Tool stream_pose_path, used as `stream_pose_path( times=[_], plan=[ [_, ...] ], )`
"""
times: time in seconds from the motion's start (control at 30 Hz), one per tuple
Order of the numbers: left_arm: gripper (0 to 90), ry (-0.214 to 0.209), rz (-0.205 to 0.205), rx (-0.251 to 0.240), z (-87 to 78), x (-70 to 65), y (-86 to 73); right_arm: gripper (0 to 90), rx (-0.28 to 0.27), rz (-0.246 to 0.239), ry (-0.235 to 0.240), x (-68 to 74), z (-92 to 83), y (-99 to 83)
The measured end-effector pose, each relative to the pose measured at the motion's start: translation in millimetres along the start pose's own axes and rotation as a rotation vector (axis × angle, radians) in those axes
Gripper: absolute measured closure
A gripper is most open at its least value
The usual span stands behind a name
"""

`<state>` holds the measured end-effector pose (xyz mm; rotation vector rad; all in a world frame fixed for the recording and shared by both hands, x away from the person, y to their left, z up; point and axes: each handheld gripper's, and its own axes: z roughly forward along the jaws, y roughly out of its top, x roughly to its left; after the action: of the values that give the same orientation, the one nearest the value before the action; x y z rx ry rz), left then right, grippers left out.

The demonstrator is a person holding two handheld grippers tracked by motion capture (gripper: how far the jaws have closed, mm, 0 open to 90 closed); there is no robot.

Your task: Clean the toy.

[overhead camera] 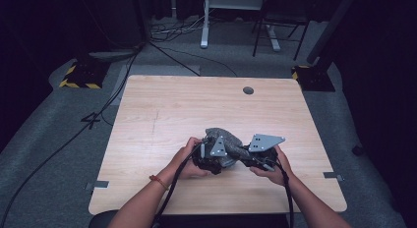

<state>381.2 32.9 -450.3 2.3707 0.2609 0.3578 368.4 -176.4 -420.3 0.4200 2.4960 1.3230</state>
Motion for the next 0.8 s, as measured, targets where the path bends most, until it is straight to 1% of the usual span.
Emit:
stream_pose_path(
  times=[0.03, 0.1, 0.2, 0.27, 0.33, 0.4, 0.43, 0.5, 0.57, 0.63, 0.7, 0.8],
  plan=[
    [33.5, -0.001, -0.001, -0.001, -0.1, -0.1, 0.1, 76.6, -0.011, 0.012, 0.006, -1.1, 0.0, -0.3],
    [33.6, -0.001, -0.002, -0.002, -0.3, -0.5, 0.1, 76.6, -0.016, 0.019, 0.000, -2.2, 0.0, -0.5],
    [33.6, -0.006, -0.005, -0.005, -1.5, -0.3, -0.2, 76.6, 0.006, 0.014, -0.024, -5.2, 2.2, -1.6],
    [33.6, -0.004, 0.004, 0.001, -3.0, -0.2, -0.3, 76.6, 0.018, 0.033, -0.023, -10.9, 3.5, -4.8],
    [33.6, -0.006, -0.001, -0.007, -5.3, 0.6, -0.9, 76.7, 0.034, 0.049, -0.034, -16.8, 3.9, -9.4],
    [33.5, -0.003, 0.000, -0.019, -9.2, 2.5, -1.1, 76.7, 0.053, 0.061, -0.035, -21.9, 2.9, -13.9],
    [33.5, -0.002, -0.008, -0.031, -11.7, 3.5, -1.2, 76.7, 0.065, 0.062, -0.042, -23.6, 2.6, -15.7],
    [33.5, -0.006, -0.019, -0.057, -16.6, 6.4, -1.6, 76.7, 0.065, 0.081, -0.029, -26.7, 1.2, -18.6],
    [33.5, 0.005, -0.028, -0.073, -20.6, 8.1, -2.1, 76.7, 0.069, 0.083, -0.029, -27.5, 0.4, -19.2],
    [33.5, 0.005, -0.039, -0.097, -24.7, 10.0, -3.1, 76.7, 0.074, 0.087, -0.017, -27.6, 1.1, -19.8],
    [33.5, 0.004, -0.051, -0.115, -28.1, 11.6, -3.8, 76.7, 0.093, 0.083, -0.018, -27.1, 3.9, -20.9],
    [33.5, -0.014, -0.067, -0.131, -30.4, 11.9, -4.8, 76.7, 0.092, 0.088, 0.001, -26.2, 7.7, -22.7]
  ],
)
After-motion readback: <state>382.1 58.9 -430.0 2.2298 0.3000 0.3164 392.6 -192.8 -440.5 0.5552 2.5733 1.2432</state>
